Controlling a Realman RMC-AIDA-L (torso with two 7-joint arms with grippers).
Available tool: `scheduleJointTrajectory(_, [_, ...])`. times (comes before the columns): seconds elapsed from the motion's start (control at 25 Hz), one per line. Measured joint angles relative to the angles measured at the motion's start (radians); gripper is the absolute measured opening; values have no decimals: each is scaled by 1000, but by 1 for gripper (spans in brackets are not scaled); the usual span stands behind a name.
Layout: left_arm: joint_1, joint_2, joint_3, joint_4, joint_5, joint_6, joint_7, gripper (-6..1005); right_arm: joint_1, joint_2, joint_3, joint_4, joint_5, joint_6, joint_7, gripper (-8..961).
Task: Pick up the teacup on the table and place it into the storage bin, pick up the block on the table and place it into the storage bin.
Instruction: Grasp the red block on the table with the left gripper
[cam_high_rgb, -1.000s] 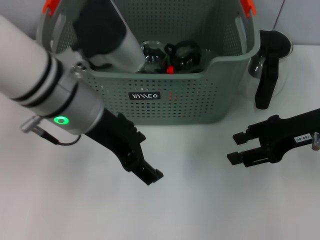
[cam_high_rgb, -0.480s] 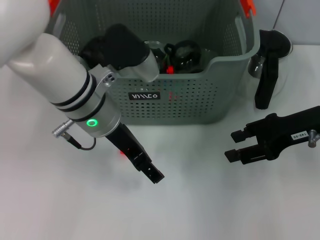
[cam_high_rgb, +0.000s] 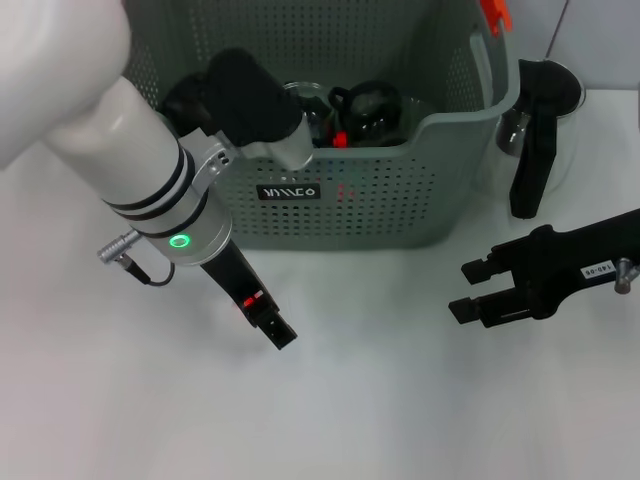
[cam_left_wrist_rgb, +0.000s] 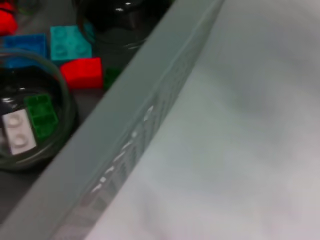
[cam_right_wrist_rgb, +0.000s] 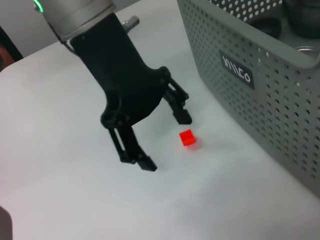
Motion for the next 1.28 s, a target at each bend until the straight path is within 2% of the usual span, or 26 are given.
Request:
scheduleJointTrajectory(0.36, [-21,-1,23,-72,31,-65,-8,966,-2,0,1,6,0,0,0,658])
scheduleJointTrajectory(1.0, [-23,-3,26,-105,55,-108,-9,966,-1,0,2,5,0,-1,0,658])
scheduleJointTrajectory(1.28, [-30,-3,29,-129,53,-120,-9,933,0,1,1,5,0,-1,1,659])
